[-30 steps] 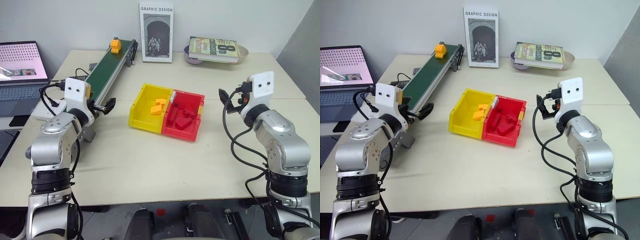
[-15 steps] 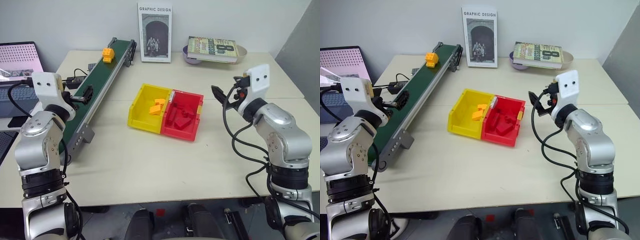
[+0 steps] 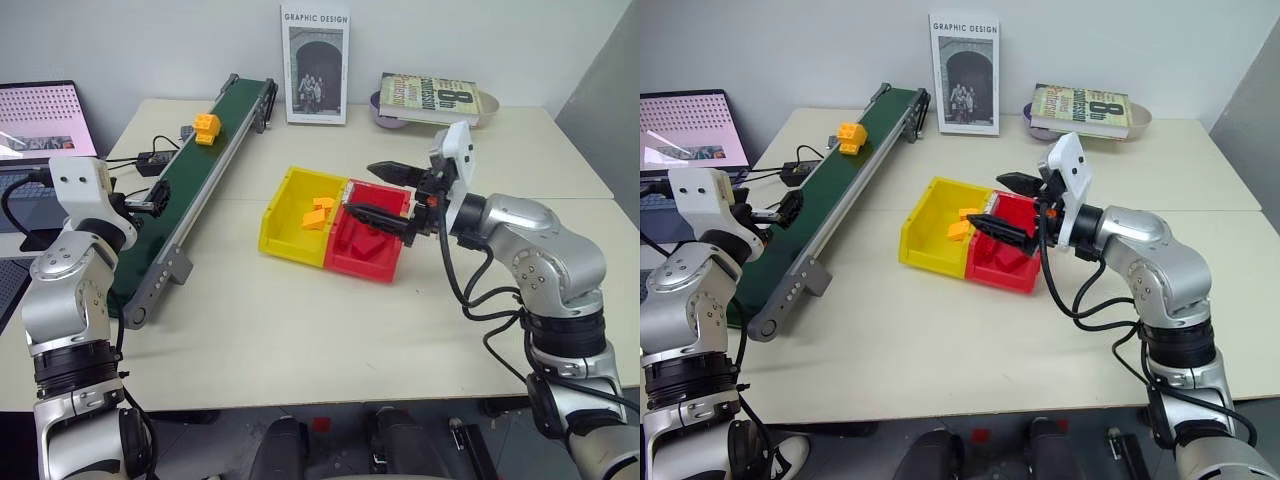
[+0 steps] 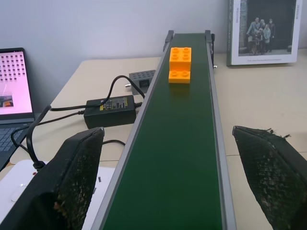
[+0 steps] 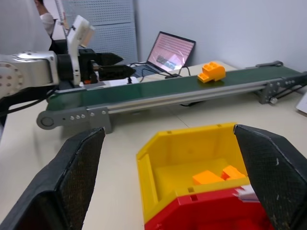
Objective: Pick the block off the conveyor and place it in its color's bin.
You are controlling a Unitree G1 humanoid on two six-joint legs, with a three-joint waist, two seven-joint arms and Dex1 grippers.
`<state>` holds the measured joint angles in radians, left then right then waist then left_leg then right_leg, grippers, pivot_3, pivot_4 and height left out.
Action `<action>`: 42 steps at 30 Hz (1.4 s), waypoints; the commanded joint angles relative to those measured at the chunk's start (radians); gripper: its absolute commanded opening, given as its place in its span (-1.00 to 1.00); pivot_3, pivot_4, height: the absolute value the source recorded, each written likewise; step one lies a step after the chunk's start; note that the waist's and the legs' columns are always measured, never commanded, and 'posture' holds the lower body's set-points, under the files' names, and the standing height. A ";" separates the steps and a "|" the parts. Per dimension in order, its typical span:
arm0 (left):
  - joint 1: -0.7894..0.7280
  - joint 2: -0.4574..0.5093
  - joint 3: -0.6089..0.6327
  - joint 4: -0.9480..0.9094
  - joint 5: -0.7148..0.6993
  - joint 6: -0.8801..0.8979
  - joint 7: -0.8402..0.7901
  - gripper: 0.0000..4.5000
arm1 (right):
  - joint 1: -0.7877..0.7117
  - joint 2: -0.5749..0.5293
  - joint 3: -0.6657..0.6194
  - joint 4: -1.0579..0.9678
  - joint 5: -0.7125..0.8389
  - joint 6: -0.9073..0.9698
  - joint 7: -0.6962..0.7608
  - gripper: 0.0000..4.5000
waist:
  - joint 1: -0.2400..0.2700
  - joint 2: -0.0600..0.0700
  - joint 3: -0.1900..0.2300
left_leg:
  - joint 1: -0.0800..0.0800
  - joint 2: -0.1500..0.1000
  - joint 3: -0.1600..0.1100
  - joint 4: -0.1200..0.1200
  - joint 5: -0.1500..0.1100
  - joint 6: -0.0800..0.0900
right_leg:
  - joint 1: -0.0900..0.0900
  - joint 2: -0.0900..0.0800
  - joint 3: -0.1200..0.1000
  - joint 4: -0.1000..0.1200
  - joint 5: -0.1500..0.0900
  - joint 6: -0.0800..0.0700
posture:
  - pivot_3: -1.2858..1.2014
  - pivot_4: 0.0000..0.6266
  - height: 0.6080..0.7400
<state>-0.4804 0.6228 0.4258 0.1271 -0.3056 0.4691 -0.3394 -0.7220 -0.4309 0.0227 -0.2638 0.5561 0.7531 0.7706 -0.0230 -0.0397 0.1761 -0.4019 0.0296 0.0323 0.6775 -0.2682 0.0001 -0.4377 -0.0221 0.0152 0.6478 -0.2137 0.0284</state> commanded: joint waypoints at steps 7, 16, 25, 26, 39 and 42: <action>-0.046 0.034 -0.002 0.118 0.002 -0.072 -0.046 0.98 | -0.026 -0.020 0.002 -0.075 0.068 0.026 0.036 1.00 | -0.002 0.000 0.000 | 0.000 0.000 0.000 0.000 0.000 0.000 | 0.000 0.000 0.000 0.000 0.000 0.000 | 0.03 -0.52 1.00; -0.100 0.035 -0.029 0.219 0.010 -0.108 -0.090 0.98 | -0.013 -0.042 -0.008 -0.099 0.079 0.042 0.020 1.00 | -0.002 0.000 0.000 | 0.000 0.000 0.000 0.000 0.000 0.000 | 0.000 0.000 0.000 0.000 0.000 0.000 | 0.03 -0.52 1.00; -0.135 0.032 -0.057 0.300 0.038 -0.154 -0.091 0.98 | -0.013 -0.052 -0.022 -0.122 0.099 0.070 -0.011 1.00 | -0.002 0.000 0.000 | 0.000 0.000 0.000 0.000 0.000 0.000 | 0.000 0.000 0.000 0.000 0.000 0.000 | 0.03 -0.52 1.00; -0.136 0.034 -0.058 0.306 0.041 -0.157 -0.090 0.98 | -0.014 -0.054 -0.023 -0.123 0.103 0.072 -0.014 1.00 | -0.002 0.000 0.000 | 0.000 0.000 0.000 0.000 0.000 0.000 | 0.000 0.000 0.000 0.000 0.000 0.000 | 0.03 -0.52 1.00; -0.104 0.048 -0.043 0.297 0.023 -0.115 -0.102 0.51 | -0.017 -0.055 -0.022 -0.125 0.124 0.078 -0.036 1.00 | -0.002 0.000 0.000 | 0.000 0.000 0.000 0.000 0.000 0.000 | 0.000 -0.001 0.000 0.000 0.000 0.000 | 0.03 -0.52 1.00; -0.067 0.047 -0.037 0.241 0.015 -0.087 -0.090 0.29 | -0.024 -0.055 -0.020 -0.109 0.118 0.068 -0.032 1.00 | -0.003 0.000 0.000 | 0.000 0.000 0.000 0.000 0.000 0.000 | 0.000 -0.001 0.000 0.000 0.000 0.000 | 0.03 -0.52 1.00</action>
<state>-0.5585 0.6456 0.3615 0.4359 -0.2750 0.3686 -0.4348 -0.7259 -0.4807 0.0237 -0.3538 0.6600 0.8390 0.7381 -0.0260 -0.0397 0.1760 -0.4020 0.0300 0.0327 0.6773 -0.2683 0.0000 -0.4380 -0.0240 0.0154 0.6479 -0.2136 0.0284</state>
